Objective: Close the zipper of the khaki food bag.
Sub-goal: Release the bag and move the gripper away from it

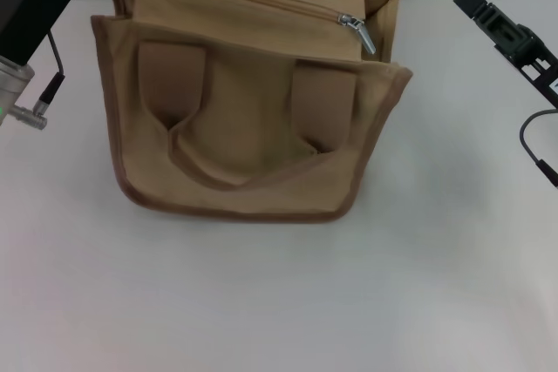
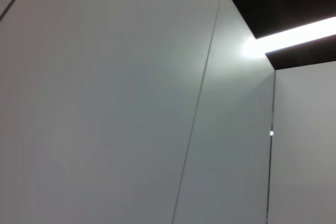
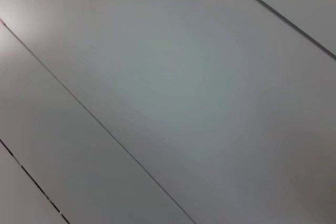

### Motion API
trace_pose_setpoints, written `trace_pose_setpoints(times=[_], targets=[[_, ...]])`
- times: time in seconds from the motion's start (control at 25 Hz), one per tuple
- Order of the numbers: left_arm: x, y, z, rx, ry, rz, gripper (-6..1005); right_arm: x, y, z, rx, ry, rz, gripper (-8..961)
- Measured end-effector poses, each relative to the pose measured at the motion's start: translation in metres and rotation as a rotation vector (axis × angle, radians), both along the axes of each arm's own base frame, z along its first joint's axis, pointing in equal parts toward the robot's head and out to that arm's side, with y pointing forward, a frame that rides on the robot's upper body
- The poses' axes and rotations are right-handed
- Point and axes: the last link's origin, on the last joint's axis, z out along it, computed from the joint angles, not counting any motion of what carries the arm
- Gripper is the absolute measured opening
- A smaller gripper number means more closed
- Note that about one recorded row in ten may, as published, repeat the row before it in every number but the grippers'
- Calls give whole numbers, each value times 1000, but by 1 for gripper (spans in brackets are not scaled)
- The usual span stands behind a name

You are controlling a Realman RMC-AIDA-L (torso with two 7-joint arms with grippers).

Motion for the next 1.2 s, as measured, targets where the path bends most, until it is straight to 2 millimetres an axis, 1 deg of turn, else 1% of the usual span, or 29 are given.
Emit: trace_pose_setpoints(times=[0.2, 0.32, 0.44, 0.48, 0.52, 0.64, 0.72, 0.76, 0.84, 0.88, 0.92, 1.0, 1.04, 1.08, 1.12, 1.2], targets=[[-12, -5, -2, 15, 31, 44, 185, 0, -2, -3, 20, -31, 12, 241], [-23, -13, -3, 54, 67, 73, 415, 0, -5, -3, 49, -55, 31, 371], [-37, -22, -2, 76, 103, 116, 489, 1, -10, -2, 86, -77, 44, 511], [-52, -30, 0, 80, 117, 161, 513, 4, -15, -1, 121, -92, 51, 551], [-52, -30, 0, 80, 117, 161, 538, 4, -15, -1, 121, -92, 51, 591], [-74, -48, 5, 94, 132, 234, 612, 5, -22, 0, 181, -133, 78, 710], [-95, -72, 12, 121, 131, 298, 661, 4, -29, -4, 230, -178, 110, 715], [-95, -72, 12, 121, 131, 298, 685, 4, -29, -4, 230, -178, 110, 717], [-104, -93, 20, 154, 116, 309, 734, 1, -33, -6, 257, -202, 140, 722], [-107, -112, 26, 189, 119, 286, 759, 0, -35, -6, 266, -204, 154, 724], [-107, -112, 26, 189, 119, 286, 783, -2, -36, -6, 273, -204, 167, 726], [-106, -124, 29, 202, 148, 235, 832, -5, -41, -7, 288, -204, 203, 731], [-105, -131, 30, 185, 184, 186, 832, -7, -44, -7, 295, -209, 224, 731], [-104, -136, 31, 168, 209, 149, 832, -12, -52, -11, 314, -236, 295, 731], [-103, -141, 30, 132, 245, 106, 832, -12, -52, -11, 314, -236, 295, 731], [-102, -146, 25, 61, 313, 39, 832, -18, -61, -16, 325, -273, 391, 731]])
